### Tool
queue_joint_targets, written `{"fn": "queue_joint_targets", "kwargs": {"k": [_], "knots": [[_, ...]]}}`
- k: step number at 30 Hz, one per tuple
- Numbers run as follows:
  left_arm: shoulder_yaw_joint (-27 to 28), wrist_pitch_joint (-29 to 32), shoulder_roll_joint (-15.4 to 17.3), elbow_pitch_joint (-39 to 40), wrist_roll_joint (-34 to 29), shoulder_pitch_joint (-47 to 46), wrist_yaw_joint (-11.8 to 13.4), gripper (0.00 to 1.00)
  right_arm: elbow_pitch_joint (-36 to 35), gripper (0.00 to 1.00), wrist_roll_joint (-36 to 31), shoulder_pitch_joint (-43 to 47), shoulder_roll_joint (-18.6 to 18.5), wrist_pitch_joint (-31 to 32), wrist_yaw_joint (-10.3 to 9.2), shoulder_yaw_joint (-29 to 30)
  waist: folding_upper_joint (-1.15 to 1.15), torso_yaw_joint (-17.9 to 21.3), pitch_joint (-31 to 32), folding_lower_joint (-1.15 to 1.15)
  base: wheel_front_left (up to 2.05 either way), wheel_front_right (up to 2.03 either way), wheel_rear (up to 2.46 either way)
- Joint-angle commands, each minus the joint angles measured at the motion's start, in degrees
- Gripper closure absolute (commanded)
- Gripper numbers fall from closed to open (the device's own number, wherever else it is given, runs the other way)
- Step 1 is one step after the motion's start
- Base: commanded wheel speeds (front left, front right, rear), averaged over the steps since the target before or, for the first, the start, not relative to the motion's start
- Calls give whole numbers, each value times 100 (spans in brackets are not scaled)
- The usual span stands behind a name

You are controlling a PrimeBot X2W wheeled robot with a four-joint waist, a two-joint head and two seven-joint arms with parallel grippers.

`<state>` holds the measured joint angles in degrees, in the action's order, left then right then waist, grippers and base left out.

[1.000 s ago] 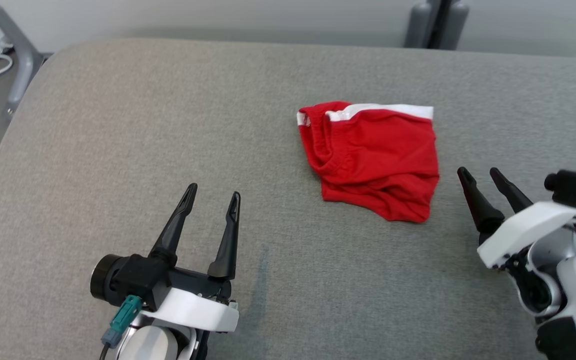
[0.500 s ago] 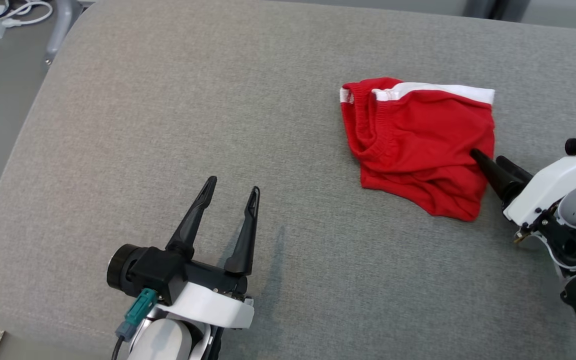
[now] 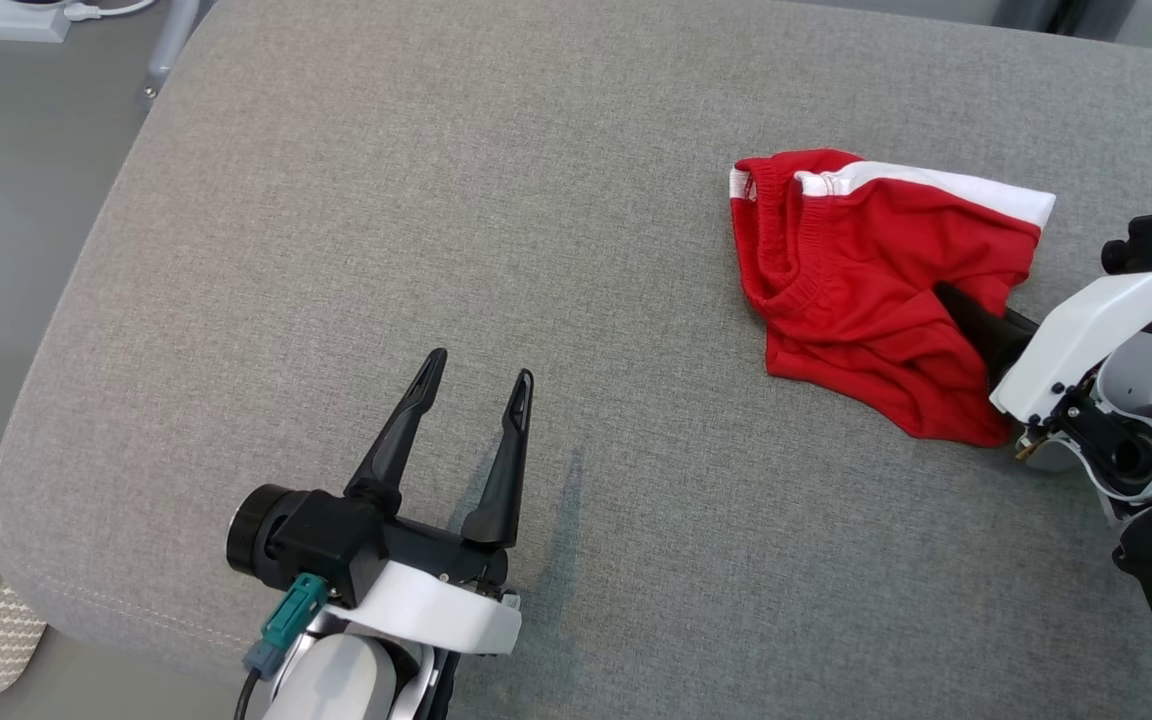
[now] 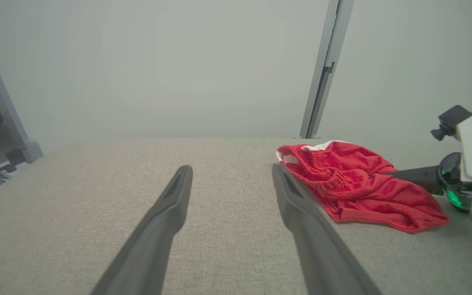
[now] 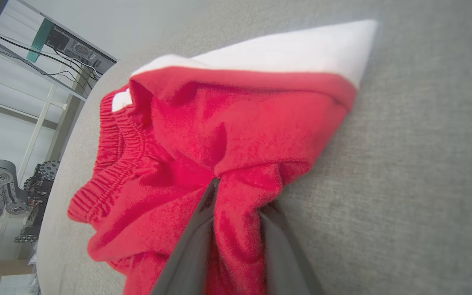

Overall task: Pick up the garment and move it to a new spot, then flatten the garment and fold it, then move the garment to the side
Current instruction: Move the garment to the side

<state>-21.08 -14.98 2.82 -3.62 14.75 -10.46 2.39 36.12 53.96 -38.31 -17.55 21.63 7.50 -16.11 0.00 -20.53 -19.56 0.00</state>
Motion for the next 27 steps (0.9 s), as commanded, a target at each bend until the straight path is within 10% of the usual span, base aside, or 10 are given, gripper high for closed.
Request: {"fn": "queue_joint_targets", "kwargs": {"k": [1, 27], "knots": [[19, -19, 19, 3, 12, -107, 31, 0, 56, 100, -59, 10, -56, -131, -3, -103, 0, 0, 2, 0, 0, 0, 0], [-409, -19, 20, -83, -309, -794, -274, 0, -1498, 100, -1185, -420, -2252, -1044, -4, -2586, 0, 1746, 65, 0, 0, 0, 0]]}}
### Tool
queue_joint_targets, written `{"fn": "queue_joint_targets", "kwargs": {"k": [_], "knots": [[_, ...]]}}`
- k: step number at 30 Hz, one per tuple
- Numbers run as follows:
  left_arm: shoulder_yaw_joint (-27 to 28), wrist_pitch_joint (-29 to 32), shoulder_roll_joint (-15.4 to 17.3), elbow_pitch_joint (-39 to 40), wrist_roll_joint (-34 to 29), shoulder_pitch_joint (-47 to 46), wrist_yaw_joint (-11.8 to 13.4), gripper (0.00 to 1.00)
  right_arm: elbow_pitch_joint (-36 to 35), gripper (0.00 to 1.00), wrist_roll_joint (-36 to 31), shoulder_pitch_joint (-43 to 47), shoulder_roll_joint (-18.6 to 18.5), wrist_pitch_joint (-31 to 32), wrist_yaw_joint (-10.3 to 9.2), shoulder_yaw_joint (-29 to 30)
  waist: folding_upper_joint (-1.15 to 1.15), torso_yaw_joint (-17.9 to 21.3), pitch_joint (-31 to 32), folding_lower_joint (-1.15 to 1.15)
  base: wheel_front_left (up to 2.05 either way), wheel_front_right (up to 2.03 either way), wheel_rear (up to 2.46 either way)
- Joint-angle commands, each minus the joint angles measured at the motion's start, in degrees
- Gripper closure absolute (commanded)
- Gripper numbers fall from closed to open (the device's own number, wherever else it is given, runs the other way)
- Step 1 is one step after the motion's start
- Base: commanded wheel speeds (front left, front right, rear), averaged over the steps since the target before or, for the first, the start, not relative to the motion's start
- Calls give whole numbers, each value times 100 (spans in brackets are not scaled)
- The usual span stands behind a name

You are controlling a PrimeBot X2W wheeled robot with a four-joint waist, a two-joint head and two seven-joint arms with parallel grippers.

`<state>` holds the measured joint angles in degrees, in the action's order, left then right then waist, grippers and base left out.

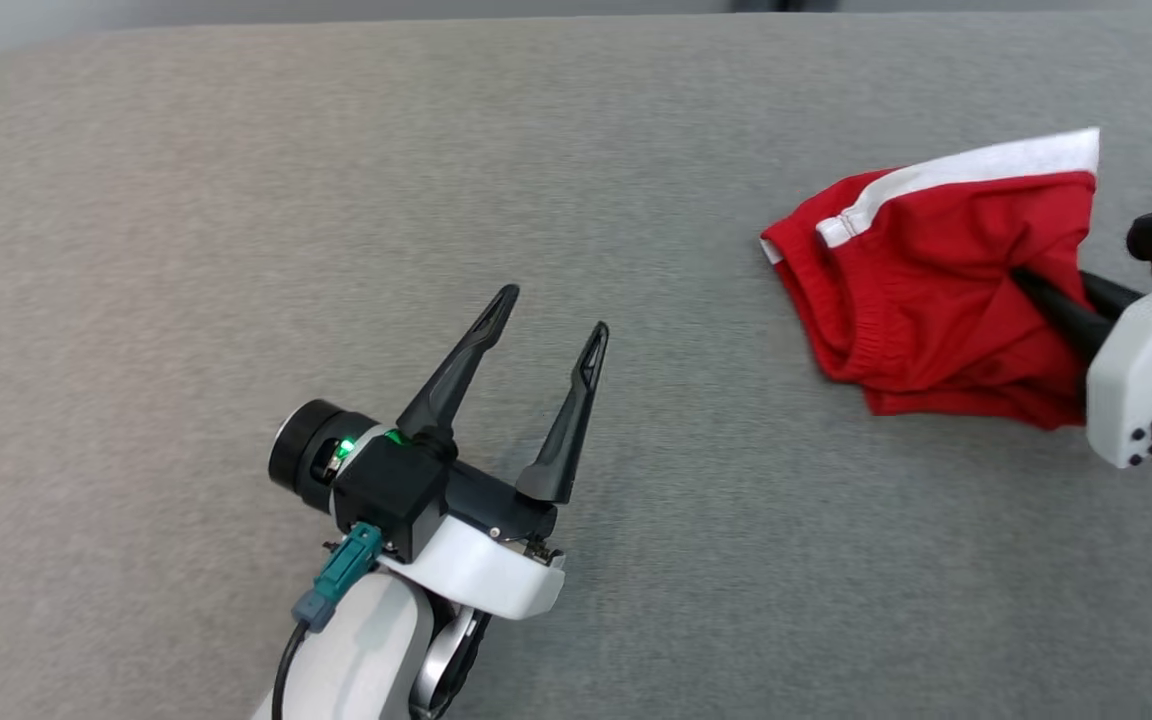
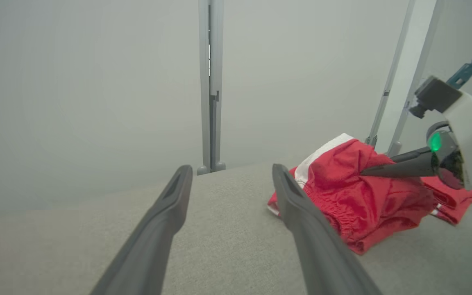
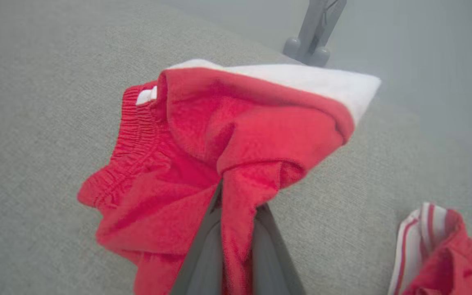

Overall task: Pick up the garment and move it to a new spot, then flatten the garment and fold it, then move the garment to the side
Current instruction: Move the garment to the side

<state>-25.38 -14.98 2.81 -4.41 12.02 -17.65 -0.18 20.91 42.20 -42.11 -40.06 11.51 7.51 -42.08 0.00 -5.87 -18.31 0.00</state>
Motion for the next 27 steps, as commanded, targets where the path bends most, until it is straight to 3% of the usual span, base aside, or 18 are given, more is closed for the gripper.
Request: {"fn": "queue_joint_targets", "kwargs": {"k": [1, 8, 14, 27], "knots": [[-24, -19, 21, 1, -38, -127, -26, 0, -92, 100, -23, -60, -135, -65, -5, -33, 0, 388, -96, 0, 0, 0, 0], [-176, -19, 24, -37, -99, -510, -81, 0, -701, 100, 148, -202, -1037, -338, -5, -8, 0, 1058, -530, 0, 0, 0, 0], [-250, -19, 23, -79, -158, -830, -179, 0, -535, 100, -50, -306, -1725, -653, -5, -41, 0, 1318, -922, 0, 0, 0, 0], [-297, -19, 22, -158, -236, -1250, -275, 0, 1129, 100, -509, -879, -2268, -1179, -5, -501, 0, 986, -1612, 0, 0, 0, 0]]}}
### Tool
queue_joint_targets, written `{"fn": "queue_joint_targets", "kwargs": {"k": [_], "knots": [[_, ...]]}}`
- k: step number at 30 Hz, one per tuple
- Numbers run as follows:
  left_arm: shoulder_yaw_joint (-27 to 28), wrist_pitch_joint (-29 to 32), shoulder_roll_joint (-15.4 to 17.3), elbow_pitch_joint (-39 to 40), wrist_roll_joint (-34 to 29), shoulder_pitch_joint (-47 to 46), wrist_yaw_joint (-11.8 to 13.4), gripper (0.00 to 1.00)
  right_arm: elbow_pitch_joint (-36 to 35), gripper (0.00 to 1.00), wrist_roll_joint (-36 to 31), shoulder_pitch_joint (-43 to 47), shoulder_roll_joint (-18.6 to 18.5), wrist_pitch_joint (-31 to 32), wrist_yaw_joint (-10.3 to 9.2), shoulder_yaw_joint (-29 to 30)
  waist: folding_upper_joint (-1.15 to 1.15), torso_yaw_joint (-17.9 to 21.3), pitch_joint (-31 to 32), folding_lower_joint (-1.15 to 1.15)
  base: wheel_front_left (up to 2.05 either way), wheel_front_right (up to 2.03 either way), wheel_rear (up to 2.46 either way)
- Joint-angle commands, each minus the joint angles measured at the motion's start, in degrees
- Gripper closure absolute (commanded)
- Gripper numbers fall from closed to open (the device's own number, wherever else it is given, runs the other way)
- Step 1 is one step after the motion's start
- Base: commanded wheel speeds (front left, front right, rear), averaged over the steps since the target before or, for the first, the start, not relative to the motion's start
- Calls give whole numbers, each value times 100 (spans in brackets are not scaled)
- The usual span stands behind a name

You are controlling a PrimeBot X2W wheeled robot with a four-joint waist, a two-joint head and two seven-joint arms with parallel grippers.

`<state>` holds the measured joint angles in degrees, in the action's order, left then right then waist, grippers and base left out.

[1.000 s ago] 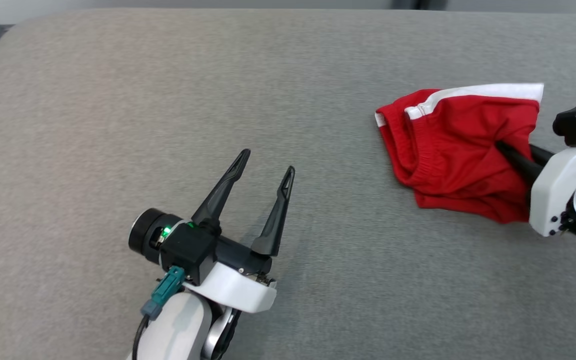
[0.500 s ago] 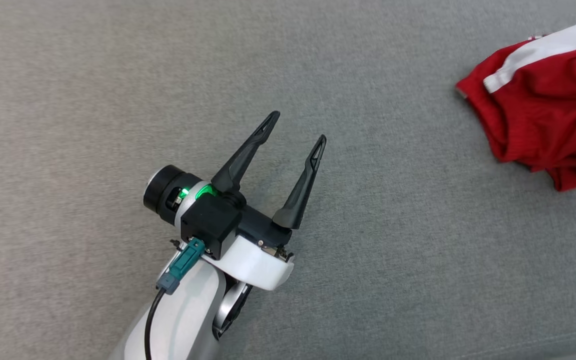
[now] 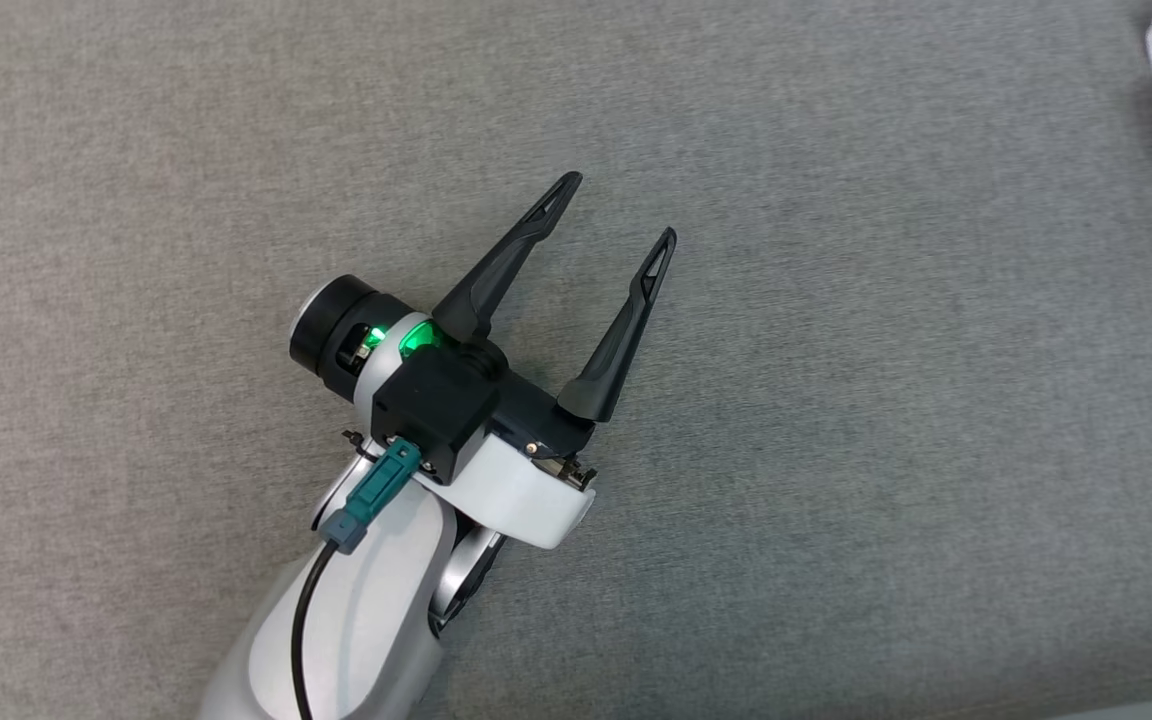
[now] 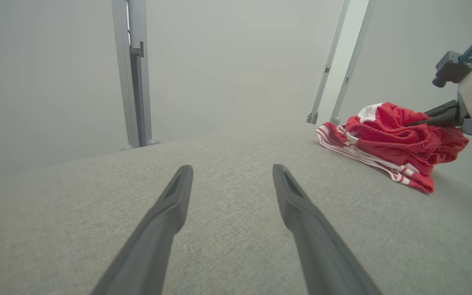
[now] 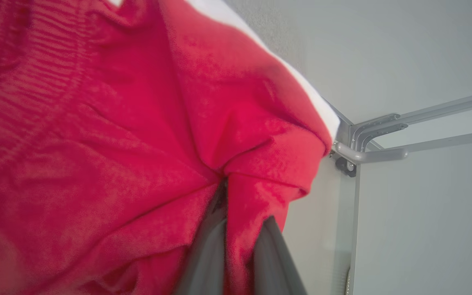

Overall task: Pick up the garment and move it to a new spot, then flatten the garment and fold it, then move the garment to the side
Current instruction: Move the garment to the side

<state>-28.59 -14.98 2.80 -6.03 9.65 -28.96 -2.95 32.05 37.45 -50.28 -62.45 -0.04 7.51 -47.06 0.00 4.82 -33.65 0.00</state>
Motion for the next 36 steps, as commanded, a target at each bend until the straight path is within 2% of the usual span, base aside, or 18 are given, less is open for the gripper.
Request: {"fn": "queue_joint_targets", "kwargs": {"k": [1, 7, 8, 9, 10, 15, 21, 22, 29, 36], "knots": [[33, -19, 22, 11, 17, -125, 14, 0, 115, 100, -26, -98, -45, -68, -6, -38, 0, -118, -105, 0, 0, 0, 0], [37, -19, 23, 31, 47, -79, 20, 0, 548, 100, -137, -284, -29, -228, -5, -294, 0, -294, -182, 0, 0, 0, 0], [35, -19, 23, 29, 53, -66, 25, 0, 636, 93, -114, -316, 3, -222, -5, -310, 0, -312, -178, 0, 0, 0, 0], [28, -19, 21, 30, 73, -47, 36, 0, 707, 43, -142, -338, 30, -253, -5, -347, 0, -334, -160, 0, 0, 0, 0], [28, -19, 22, 29, 87, -19, 34, 0, 766, 0, -132, -361, 66, -251, -5, -371, 0, -345, -137, 0, 0, 0, 0], [23, -19, 22, 5, 118, 89, 67, 0, 1029, 0, -89, -448, 187, -296, -5, -430, 0, -358, 24, 0, 0, 0, 0], [74, -19, 24, 3, 175, 302, 124, 0, 1360, 0, 5, -663, 393, -322, -5, -416, 0, -278, 531, 0, 0, 0, 0], [96, -19, 23, 15, 191, 375, 144, 0, 1533, 0, -157, -758, 414, -342, -6, -429, 0, -259, 712, 0, 0, 0, 0], [287, -19, 22, 76, 223, 775, 228, 0, 1653, 0, 38, -913, 987, -793, -6, -202, 0, -269, 1427, 0, 0, 0, 0], [769, -19, 19, 159, 180, 1289, 261, 0, 1315, 0, 121, -585, 1911, -1444, -5, 208, 0, -332, 2076, 0, 0, 0, 0]]}}
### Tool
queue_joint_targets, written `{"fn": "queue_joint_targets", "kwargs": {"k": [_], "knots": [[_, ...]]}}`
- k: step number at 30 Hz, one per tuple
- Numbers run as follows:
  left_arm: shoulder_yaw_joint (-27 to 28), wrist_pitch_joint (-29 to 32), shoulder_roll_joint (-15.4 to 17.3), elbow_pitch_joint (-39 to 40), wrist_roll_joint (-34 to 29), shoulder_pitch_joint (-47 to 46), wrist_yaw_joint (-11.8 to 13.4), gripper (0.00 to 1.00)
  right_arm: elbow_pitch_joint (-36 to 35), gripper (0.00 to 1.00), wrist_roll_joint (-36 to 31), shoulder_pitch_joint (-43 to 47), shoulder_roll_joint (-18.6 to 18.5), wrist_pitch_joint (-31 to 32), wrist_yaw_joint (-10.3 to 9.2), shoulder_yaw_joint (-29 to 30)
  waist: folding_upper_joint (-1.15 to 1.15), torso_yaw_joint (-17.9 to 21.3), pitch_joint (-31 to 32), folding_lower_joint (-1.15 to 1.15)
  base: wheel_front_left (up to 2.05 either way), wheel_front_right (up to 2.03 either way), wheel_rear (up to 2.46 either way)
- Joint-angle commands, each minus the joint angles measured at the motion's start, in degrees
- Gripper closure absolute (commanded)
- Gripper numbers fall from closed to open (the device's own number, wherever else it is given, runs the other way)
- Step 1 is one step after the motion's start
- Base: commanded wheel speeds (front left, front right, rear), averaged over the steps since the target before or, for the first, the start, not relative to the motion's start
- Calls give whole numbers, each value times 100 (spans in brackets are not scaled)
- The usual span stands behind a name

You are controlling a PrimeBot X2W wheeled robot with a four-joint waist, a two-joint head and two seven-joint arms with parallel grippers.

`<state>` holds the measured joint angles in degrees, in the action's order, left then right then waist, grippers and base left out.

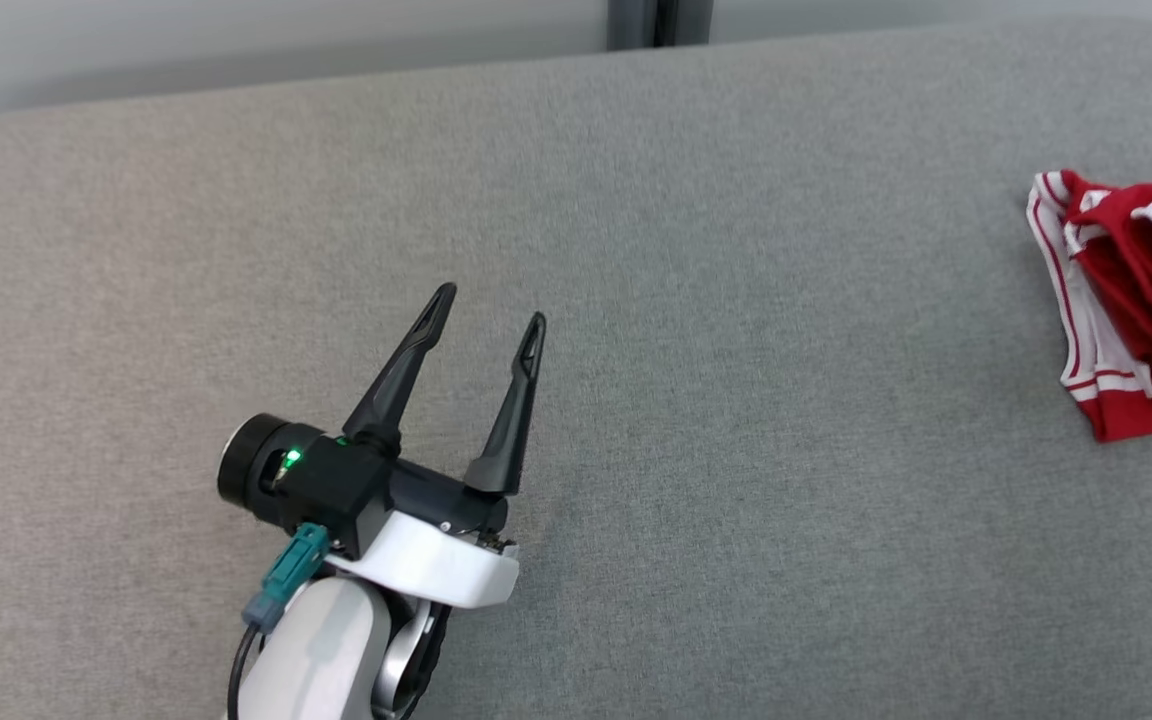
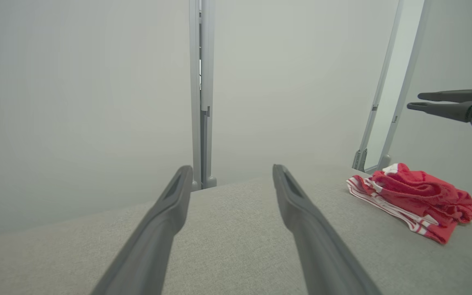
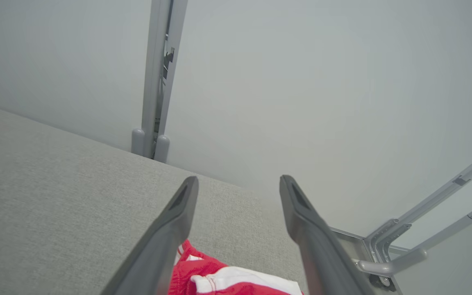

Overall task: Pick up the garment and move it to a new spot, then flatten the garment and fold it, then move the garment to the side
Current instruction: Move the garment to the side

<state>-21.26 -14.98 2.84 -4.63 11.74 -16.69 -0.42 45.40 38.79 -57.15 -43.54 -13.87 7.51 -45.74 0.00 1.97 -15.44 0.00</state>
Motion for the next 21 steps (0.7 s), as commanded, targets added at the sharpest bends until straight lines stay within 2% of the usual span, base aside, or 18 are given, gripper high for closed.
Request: {"fn": "queue_joint_targets", "kwargs": {"k": [1, 5, 9, 14, 15, 16, 17, 21], "knots": [[105, -19, 16, 20, -61, 129, -8, 0, -110, 0, -41, 191, 139, -95, -5, 171, 0, -75, 332, 0, 0, 0, 0], [366, -18, 19, 72, -109, 364, -24, 0, -628, 0, -210, 627, 607, -139, -5, 810, 0, -212, 593, 0, 0, 0, 0], [670, -19, 17, 159, 39, 622, 23, 0, -1335, 0, -662, 1395, 1151, -140, -5, 1819, 0, -321, 818, 0, 0, 0, 0], [885, -19, 19, 189, 74, 908, 46, 0, -2251, 0, -1733, 2571, 2083, -134, -5, 2762, 0, -489, 1047, 0, 0, 0, 0], [916, -19, 18, 196, 114, 1020, 82, 0, -2534, 0, -1962, 3020, 2513, -131, -5, 3161, 0, -553, 1121, 0, 0, 0, 0], [940, -18, 17, 196, 132, 1073, 108, 0, -2650, 0, -2144, 3202, 2680, -131, -5, 3296, 0, -575, 1153, 0, 0, 0, 0], [940, -18, 17, 196, 132, 1073, 108, 0, -2650, 0, -2144, 3202, 2680, -131, -5, 3296, 0, -575, 1153, 0, 0, 0, 0], [922, -18, 17, 110, 99, 1322, 204, 0, -3166, 0, -2891, 4016, 3454, -131, -5, 3888, 0, -726, 1360, 0, 0, 0, 0]]}}
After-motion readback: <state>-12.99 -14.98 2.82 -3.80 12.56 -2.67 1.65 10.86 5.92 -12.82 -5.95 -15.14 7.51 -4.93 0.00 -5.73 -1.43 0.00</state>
